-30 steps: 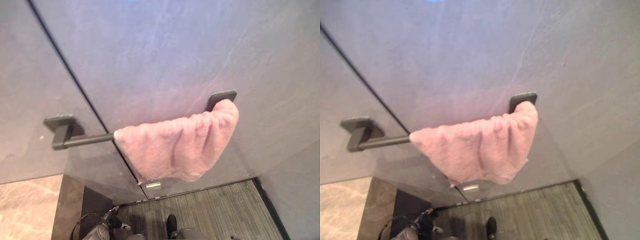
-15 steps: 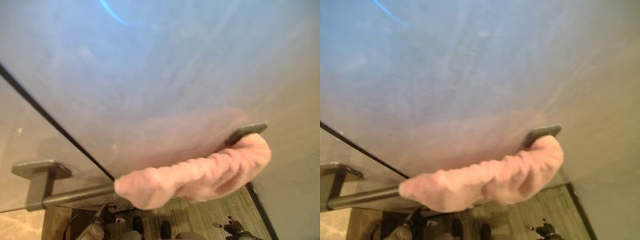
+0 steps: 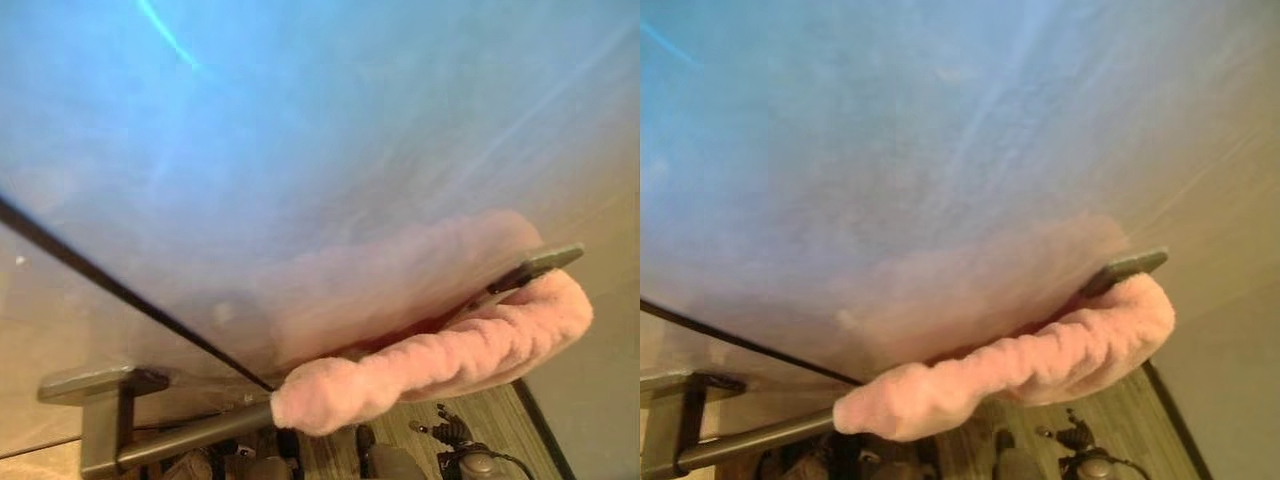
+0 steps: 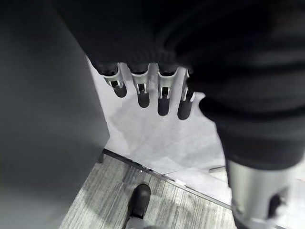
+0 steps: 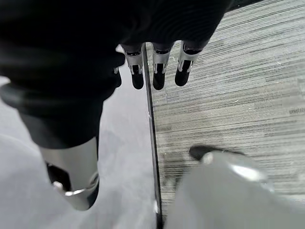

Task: Put brush and paste in cup on sink, flatten towel.

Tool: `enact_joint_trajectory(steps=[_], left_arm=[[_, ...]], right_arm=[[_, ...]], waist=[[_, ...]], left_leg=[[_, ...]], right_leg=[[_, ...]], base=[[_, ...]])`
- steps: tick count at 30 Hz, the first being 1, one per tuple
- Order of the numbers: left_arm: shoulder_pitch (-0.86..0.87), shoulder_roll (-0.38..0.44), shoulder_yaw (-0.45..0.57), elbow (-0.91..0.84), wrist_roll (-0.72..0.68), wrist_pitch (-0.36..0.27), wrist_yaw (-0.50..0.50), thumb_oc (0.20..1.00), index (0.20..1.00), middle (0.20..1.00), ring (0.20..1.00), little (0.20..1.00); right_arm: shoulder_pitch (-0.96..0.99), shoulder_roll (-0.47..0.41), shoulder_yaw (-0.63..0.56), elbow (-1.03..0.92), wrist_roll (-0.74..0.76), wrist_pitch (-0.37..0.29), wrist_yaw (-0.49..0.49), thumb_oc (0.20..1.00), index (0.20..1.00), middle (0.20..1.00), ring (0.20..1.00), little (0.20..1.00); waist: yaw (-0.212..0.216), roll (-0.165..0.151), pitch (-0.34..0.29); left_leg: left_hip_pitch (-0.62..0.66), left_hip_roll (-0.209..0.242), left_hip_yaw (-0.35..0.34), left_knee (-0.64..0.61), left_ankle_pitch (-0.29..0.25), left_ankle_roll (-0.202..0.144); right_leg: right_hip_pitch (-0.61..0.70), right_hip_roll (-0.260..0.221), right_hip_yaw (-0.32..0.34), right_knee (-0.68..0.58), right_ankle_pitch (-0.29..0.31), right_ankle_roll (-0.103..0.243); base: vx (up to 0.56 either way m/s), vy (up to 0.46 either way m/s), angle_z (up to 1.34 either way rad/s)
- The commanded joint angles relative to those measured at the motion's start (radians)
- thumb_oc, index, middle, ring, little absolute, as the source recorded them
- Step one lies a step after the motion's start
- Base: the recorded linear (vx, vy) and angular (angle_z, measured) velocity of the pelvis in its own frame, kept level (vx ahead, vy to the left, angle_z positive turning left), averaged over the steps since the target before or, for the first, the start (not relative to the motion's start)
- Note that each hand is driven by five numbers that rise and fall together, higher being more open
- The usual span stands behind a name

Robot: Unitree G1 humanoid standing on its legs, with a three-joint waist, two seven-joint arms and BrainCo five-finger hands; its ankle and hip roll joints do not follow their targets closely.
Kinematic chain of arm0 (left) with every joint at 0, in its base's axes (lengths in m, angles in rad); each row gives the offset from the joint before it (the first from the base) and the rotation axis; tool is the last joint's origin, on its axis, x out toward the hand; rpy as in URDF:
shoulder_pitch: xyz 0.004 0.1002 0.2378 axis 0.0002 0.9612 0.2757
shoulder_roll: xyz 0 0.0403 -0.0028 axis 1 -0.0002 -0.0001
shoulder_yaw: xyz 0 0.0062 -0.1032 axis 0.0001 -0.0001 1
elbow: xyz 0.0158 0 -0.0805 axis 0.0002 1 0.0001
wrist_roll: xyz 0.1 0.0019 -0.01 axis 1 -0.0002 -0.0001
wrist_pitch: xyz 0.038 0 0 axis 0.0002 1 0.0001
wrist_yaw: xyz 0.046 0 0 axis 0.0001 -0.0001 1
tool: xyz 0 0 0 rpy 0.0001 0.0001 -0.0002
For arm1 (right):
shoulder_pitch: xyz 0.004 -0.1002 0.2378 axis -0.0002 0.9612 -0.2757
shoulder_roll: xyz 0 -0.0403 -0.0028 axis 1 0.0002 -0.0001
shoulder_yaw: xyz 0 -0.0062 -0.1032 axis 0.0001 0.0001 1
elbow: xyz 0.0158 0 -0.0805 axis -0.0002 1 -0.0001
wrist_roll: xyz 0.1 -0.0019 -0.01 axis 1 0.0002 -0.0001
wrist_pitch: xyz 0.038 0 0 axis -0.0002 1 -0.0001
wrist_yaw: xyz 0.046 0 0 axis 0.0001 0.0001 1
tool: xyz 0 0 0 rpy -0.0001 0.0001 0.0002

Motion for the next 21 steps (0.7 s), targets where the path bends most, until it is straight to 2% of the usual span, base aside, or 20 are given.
enact_joint_trajectory(steps=[1,4,7,9,10,11,12,14,17,21], left_arm=[[-0.026,0.007,0.064,0.025,-0.021,-0.014,0.042,1.000,1.000,1.000,1.000,1.000],[-0.027,0.005,0.082,0.023,-0.035,-0.012,0.045,1.000,1.000,1.000,1.000,1.000],[-0.042,0.007,0.106,0.019,-0.058,-0.010,0.057,1.000,1.000,1.000,1.000,1.000],[-0.049,0.007,0.105,0.014,-0.060,-0.010,0.066,1.000,1.000,1.000,1.000,1.000],[-0.058,0.005,0.106,0.022,-0.064,-0.011,0.074,1.000,1.000,1.000,1.000,1.000],[-0.064,0.003,0.107,0.021,-0.070,-0.013,0.076,1.000,1.000,1.000,1.000,1.000],[-0.071,-0.001,0.111,0.022,-0.077,-0.012,0.077,1.000,1.000,1.000,1.000,1.000],[-0.067,-0.008,0.106,0.019,-0.073,-0.011,0.069,1.000,1.000,1.000,1.000,1.000],[-0.064,-0.014,0.088,0.005,-0.063,-0.014,0.057,1.000,1.000,1.000,1.000,1.000],[-0.072,-0.028,0.069,0.014,-0.063,-0.015,0.053,1.000,1.000,1.000,1.000,1.000]], right_arm=[[-0.017,-0.026,0.021,-0.011,-0.033,-0.010,-0.009,1.000,1.000,1.000,1.000,1.000],[-0.024,-0.030,0.032,-0.018,-0.043,-0.008,-0.012,1.000,1.000,1.000,1.000,1.000],[-0.039,-0.061,0.059,-0.047,-0.063,-0.009,-0.014,1.000,1.000,1.000,1.000,1.000],[-0.043,-0.070,0.060,-0.030,-0.070,-0.008,-0.020,1.000,1.000,1.000,1.000,1.000],[-0.048,-0.077,0.061,-0.024,-0.080,-0.006,-0.026,1.000,1.000,1.000,1.000,1.000],[-0.054,-0.082,0.061,-0.021,-0.086,-0.004,-0.029,1.000,1.000,1.000,1.000,1.000],[-0.060,-0.087,0.059,-0.012,-0.097,-0.001,-0.032,1.000,1.000,1.000,1.000,1.000],[-0.052,-0.088,0.044,-0.002,-0.094,0.003,-0.033,1.000,1.000,1.000,1.000,1.000],[-0.035,-0.089,0.030,-0.005,-0.079,0.001,-0.036,1.000,1.000,1.000,1.000,1.000],[-0.027,-0.081,0.022,0.001,-0.065,0.003,-0.034,1.000,1.000,1.000,1.000,1.000]], waist=[[0.018,-0.033,-0.032],[0.030,-0.038,-0.029],[0.050,-0.039,0.005],[0.055,-0.033,0.020],[0.060,-0.029,0.032],[0.059,-0.031,0.039],[0.052,-0.035,0.041],[0.029,-0.043,0.033],[0.008,-0.045,0.009],[-0.022,-0.018,-0.023]], left_leg=[[-0.087,-0.006,-0.011,0.080,0.009,-0.075],[-0.109,0.010,-0.020,0.082,0.041,-0.092],[-0.152,0.057,-0.069,0.061,0.142,-0.136],[-0.162,0.071,-0.111,0.027,0.182,-0.148],[-0.170,0.076,-0.153,0.016,0.204,-0.165],[-0.172,0.073,-0.187,0.021,0.199,-0.167],[-0.163,0.070,-0.193,0.038,0.177,-0.158],[-0.134,0.076,-0.140,0.081,0.132,-0.149],[-0.071,0.062,-0.116,0.113,0.056,-0.142],[-0.002,0.065,-0.122,0.047,0.038,-0.148]], right_leg=[[0.095,0.045,0.018,-0.139,0.061,-0.045],[0.104,0.059,-0.001,-0.174,0.047,-0.060],[0.118,0.111,-0.019,-0.222,0.045,-0.095],[0.116,0.124,-0.033,-0.221,0.043,-0.105],[0.111,0.127,-0.039,-0.214,0.042,-0.110],[0.100,0.125,-0.046,-0.206,0.045,-0.113],[0.091,0.116,-0.054,-0.207,0.055,-0.114],[0.079,0.096,-0.079,-0.218,0.075,-0.113],[0.066,0.075,-0.099,-0.237,0.094,-0.109],[0.052,0.065,-0.117,-0.226,0.094,-0.097]], base=[[-0.13,-0.218,-0.37],[-0.13,-0.199,-0.21],[-0.23,-0.353,0.25],[-0.15,-0.211,0.35],[-0.17,-0.152,0.23],[-0.21,-0.131,0.23],[-0.18,-0.090,0.36],[-0.18,-0.053,0.35],[-0.14,0.021,0.24],[-0.08,0.128,0.47]])
